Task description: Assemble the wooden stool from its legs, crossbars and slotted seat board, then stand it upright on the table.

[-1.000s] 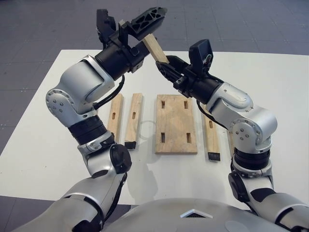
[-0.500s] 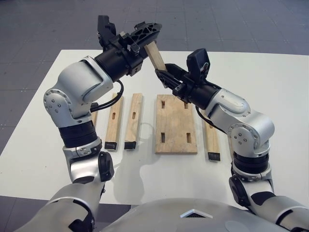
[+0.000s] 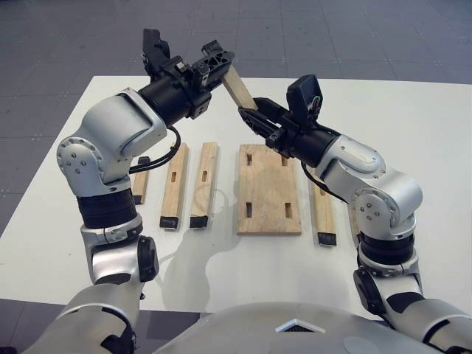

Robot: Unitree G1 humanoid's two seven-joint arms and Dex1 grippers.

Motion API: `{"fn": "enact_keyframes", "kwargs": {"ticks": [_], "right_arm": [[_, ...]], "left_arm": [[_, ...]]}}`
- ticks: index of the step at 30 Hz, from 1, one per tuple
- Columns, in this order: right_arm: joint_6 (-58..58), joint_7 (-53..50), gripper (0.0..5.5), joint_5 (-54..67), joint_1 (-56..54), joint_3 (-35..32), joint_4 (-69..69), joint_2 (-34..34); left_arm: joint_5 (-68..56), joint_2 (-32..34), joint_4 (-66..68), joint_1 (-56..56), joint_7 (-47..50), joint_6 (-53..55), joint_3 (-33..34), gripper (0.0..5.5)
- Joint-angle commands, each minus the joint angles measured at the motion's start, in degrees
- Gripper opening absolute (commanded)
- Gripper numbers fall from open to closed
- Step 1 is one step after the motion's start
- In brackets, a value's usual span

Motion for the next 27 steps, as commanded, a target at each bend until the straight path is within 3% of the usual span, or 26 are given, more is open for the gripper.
{"fn": "enact_keyframes", "kwargs": {"ticks": [1, 6, 13, 27], "right_arm": [[1.19, 0.02, 1.29, -0.09, -0.8, -1.93, 0.27, -1.54], [2.08, 0.87, 1.29, 0.39, -1.41, -3.11, -0.05, -3.07], [2.54, 0.59, 1.29, 0.68, -0.79, -3.05, -0.97, -2.88], [2.41, 3.01, 1.29, 0.5, -0.76, -3.37, -0.62, -6.17]], "left_arm": [[-1.3, 2.0, -0.65, 0.57, -1.72, 2.37, -1.93, 0.54], [-0.58, 6.23, -1.01, 1.13, -4.89, 3.78, -3.81, 0.45], [1.08, 5.54, -1.42, 2.0, -3.47, -1.43, -3.44, 0.45], [-1.31, 8.07, -2.62, 2.38, -8.47, 1.51, -4.92, 0.45]]}}
